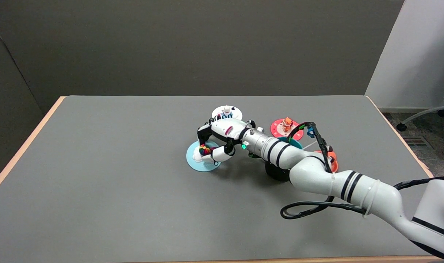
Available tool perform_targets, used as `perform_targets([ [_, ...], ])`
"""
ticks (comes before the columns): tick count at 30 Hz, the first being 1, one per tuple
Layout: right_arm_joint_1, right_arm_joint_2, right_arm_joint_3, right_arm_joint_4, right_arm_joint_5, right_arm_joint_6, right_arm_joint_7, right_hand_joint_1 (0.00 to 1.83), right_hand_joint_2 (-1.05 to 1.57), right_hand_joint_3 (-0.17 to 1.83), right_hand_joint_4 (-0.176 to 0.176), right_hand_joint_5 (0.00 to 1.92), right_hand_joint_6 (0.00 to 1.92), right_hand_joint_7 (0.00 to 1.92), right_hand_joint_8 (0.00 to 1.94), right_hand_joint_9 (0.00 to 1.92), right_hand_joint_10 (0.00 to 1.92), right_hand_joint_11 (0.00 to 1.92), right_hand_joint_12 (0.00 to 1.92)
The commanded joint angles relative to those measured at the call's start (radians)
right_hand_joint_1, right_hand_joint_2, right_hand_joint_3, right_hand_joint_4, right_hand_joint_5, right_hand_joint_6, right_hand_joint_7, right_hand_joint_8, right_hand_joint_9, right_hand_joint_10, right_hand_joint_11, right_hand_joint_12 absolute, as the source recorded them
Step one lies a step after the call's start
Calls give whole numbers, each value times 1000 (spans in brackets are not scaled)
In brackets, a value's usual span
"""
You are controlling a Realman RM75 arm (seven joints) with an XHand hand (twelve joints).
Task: Pick up the cup lid with blue sky.
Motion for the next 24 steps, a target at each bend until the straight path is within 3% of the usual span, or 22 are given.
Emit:
perform_targets([
  [1, 4, 21, 3, -44, 0, -13, 4, 846, 1169, 314, 136, 618, 1573, 519, 909, 421, 702, 368, 204],
  [3, 9, 32, 3, -61, 0, -25, 0, 850, 1178, 313, 116, 607, 1590, 518, 1001, 421, 790, 390, 199],
  [4, 12, 39, 3, -73, 0, -33, 0, 993, 1237, 214, 36, 610, 1650, 546, 1329, 423, 837, 387, 223],
  [5, 15, 46, 5, -84, 0, -39, -1, 1081, 1262, 168, -4, 611, 1680, 572, 1514, 420, 876, 396, 222],
  [9, 22, 64, 5, -112, 0, -56, -4, 1078, 1251, 190, 12, 595, 1684, 588, 1519, 411, 932, 418, 209],
  [11, 29, 75, 4, -124, 0, -66, -4, 1076, 1267, 153, 16, 592, 1677, 594, 1514, 431, 897, 362, 346],
  [13, 37, 89, 0, -140, 0, -77, -1, 1076, 1252, 190, 18, 592, 1683, 592, 1524, 409, 957, 418, 215],
  [18, 58, 125, -4, -180, 0, -114, -4, 1067, 1262, 178, 27, 579, 1682, 593, 1539, 430, 965, 398, 291],
  [19, 64, 131, -2, -188, 0, -122, -4, 1065, 1254, 195, 28, 581, 1683, 591, 1543, 418, 1014, 435, 215],
  [24, 80, 161, 9, -219, 0, -164, -4, 1079, 1233, 204, 30, 615, 1643, 612, 1518, 435, 1049, 448, 217],
])
